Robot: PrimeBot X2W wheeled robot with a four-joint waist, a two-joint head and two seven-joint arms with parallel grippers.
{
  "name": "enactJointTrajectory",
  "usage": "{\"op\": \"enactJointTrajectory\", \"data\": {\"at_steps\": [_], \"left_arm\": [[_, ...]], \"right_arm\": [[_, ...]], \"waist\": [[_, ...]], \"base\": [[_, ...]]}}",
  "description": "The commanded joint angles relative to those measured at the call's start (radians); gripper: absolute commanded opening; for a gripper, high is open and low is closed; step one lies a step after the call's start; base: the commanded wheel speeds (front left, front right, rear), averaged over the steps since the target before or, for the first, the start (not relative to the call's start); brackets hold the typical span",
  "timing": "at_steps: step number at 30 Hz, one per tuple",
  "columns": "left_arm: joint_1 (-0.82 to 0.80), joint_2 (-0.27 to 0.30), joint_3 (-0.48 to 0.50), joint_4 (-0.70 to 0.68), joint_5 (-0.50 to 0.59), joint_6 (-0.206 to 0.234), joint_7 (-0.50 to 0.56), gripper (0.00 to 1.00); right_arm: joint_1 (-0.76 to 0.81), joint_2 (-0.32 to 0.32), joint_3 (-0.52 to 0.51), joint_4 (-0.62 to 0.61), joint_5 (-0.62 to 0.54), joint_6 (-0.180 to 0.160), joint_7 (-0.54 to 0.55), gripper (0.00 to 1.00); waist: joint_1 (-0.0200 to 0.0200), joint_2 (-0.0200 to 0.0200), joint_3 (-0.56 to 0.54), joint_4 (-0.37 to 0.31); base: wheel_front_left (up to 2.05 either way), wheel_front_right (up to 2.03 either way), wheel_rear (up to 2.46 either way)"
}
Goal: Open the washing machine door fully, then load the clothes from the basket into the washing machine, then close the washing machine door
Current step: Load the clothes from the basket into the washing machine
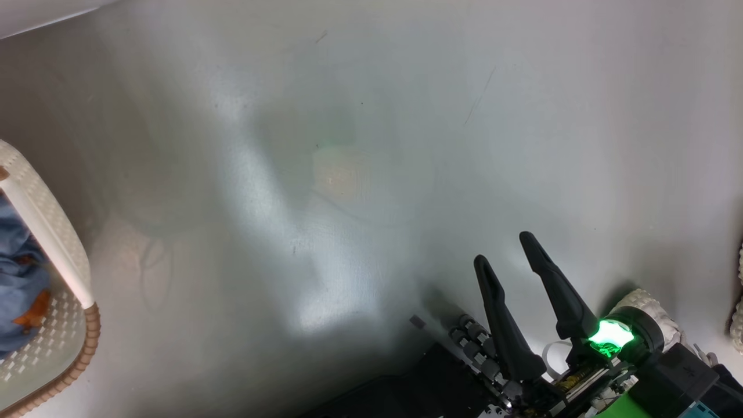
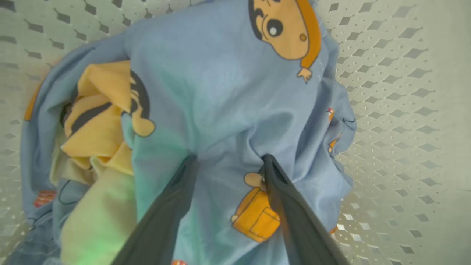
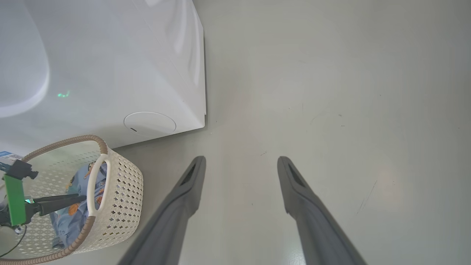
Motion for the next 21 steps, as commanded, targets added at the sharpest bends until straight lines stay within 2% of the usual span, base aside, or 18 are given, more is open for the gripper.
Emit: {"op": "enactJointTrajectory", "data": {"at_steps": [1,13,21], "left_arm": [[-0.019,0.038,0.024,0.007,-0.002,0.005,-0.006,0.00],[-0.022,-0.014,0.039,-0.013,0.029,0.005,-0.006,0.00],[-0.003,-0.087,0.083,-0.049,0.060,0.005,-0.006,0.00]], "right_arm": [[0.030,-0.013,0.021,-0.014,0.004,0.003,-0.012,1.00],[0.008,-0.013,-0.004,0.003,0.002,0.003,-0.012,1.00],[-0.014,-0.013,-0.034,0.024,-0.010,0.003,-0.012,1.00]], "waist": [[0.0000,-0.0001,-0.002,0.002],[0.0000,-0.0001,-0.061,0.040],[0.0000,-0.0001,-0.137,0.089]], "base": [[0.00,0.00,0.00],[0.00,0.00,0.00],[0.00,0.00,0.00]]}}
